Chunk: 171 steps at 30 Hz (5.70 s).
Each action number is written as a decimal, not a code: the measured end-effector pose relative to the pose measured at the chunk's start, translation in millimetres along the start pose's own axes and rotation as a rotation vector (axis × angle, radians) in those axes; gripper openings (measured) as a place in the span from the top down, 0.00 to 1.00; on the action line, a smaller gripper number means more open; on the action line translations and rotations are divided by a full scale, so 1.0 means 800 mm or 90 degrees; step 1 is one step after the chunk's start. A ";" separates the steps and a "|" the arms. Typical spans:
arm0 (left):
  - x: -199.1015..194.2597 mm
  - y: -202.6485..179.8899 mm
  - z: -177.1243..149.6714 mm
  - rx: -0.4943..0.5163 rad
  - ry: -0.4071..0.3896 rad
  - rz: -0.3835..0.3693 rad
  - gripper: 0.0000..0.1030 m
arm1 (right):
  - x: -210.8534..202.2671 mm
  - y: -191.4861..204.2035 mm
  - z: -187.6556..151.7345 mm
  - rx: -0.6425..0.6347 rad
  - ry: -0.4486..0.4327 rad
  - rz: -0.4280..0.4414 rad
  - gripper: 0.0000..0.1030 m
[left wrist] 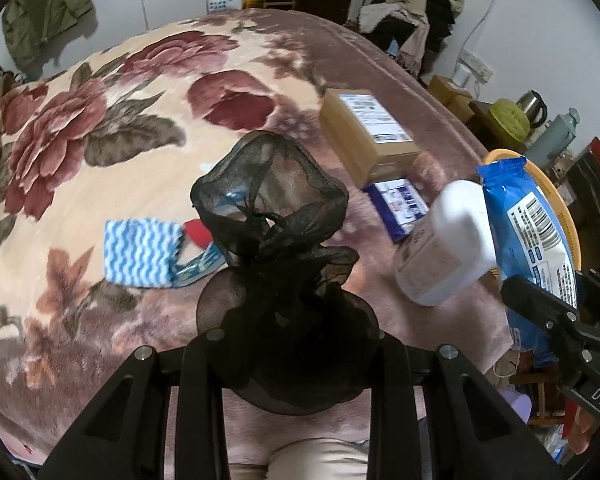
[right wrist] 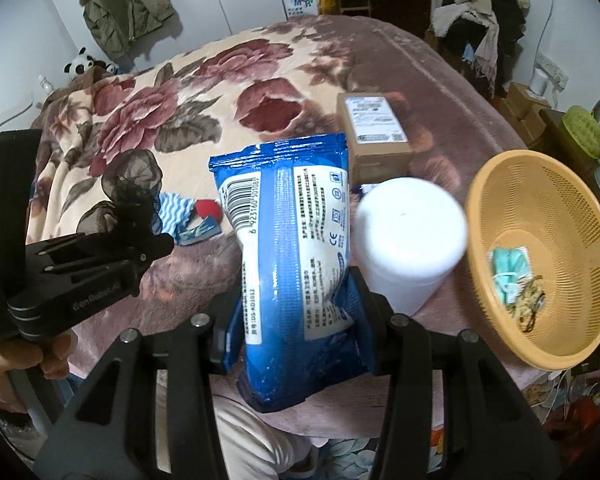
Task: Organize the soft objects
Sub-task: 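Carry the scrunchie and blue packet to the orange basket and release both, then move both tools back over the blue-striped cloth and red sponge, then grasp the blue-striped cloth with the left tool while the right tool grasps the red sponge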
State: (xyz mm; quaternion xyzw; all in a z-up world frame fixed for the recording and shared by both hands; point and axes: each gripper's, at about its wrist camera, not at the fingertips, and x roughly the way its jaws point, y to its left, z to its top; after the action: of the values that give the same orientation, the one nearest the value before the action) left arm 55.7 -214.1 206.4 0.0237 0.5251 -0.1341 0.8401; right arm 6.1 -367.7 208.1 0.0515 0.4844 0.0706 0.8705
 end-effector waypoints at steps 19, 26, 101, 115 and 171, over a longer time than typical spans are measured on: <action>0.006 -0.146 0.044 0.095 0.005 -0.050 0.70 | -0.045 -0.112 -0.003 0.076 -0.037 -0.038 0.55; 0.009 -0.208 0.062 0.131 0.002 -0.084 0.70 | -0.057 -0.159 -0.008 0.110 -0.043 -0.062 0.55; 0.018 -0.186 0.038 0.110 -0.033 -0.132 0.01 | -0.067 -0.189 -0.037 0.189 -0.020 -0.181 0.00; 0.020 -0.090 0.028 0.047 -0.027 -0.109 0.01 | -0.040 -0.117 -0.019 0.128 -0.004 -0.167 0.00; 0.125 0.285 -0.021 -0.195 0.035 0.004 0.01 | 0.186 0.159 0.027 -0.090 0.124 -0.052 0.00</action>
State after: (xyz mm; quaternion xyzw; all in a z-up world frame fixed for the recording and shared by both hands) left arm 139.2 -11.6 87.3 -0.0992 0.5620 -0.0492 0.8197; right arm 92.6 -217.5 115.4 -0.0366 0.5625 0.0736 0.8227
